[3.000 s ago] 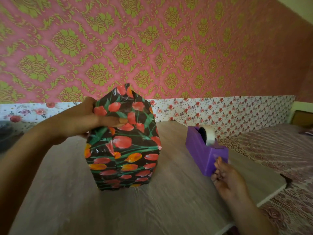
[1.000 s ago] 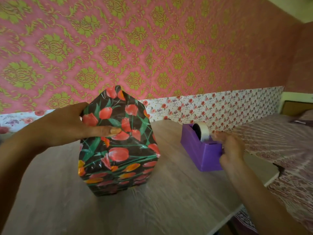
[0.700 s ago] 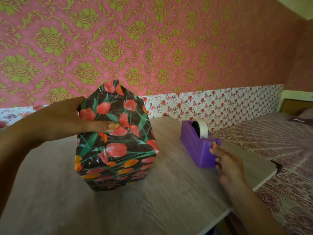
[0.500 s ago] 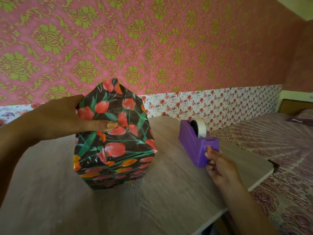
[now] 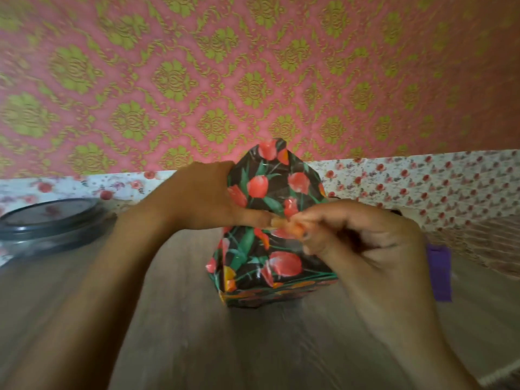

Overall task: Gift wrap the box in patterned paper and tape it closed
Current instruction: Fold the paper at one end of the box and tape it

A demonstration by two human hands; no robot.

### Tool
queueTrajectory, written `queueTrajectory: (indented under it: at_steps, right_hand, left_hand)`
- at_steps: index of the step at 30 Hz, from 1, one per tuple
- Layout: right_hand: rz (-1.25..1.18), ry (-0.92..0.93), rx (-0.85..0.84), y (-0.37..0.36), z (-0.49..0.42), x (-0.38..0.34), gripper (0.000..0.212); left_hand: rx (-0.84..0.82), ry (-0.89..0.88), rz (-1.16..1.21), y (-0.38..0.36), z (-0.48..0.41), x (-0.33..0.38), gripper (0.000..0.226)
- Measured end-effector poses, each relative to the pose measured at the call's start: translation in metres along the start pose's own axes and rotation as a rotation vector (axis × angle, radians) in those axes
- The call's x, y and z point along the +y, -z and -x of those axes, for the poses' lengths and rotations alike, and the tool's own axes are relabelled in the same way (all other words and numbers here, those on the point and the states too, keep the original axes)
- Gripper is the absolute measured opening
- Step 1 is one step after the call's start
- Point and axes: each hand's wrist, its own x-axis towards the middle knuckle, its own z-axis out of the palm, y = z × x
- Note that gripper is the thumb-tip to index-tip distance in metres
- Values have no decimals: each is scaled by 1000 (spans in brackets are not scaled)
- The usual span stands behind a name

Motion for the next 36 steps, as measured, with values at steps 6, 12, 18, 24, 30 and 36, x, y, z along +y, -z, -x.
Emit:
queueTrajectory:
  at_steps: [6,12,18,24,30,36]
  right_hand:
    - [322,-43,-140,-20,-6,12,23]
    - [514,-229,-153,-20,-16,7,45]
    - [670,-289,-112,-13,-24,3,66]
    - [387,-322,-232,4,-28,12,47]
    - [257,-313,-338,10,-30,13,34]
    - [125,-280,-378,27,-28,16,24]
  left_hand:
    - [7,-10,-51,-3,-2,-6,84]
    - [11,-37,-15,-4,-3,-5,75]
    - [16,-49,-31,-7,-7,-10,89]
    - [30,-30,-12,-9,-8,-10,90]
    - [30,-36,-24,-8,-7,-9,92]
    - [26,-27,-3,-8,-8,-10,89]
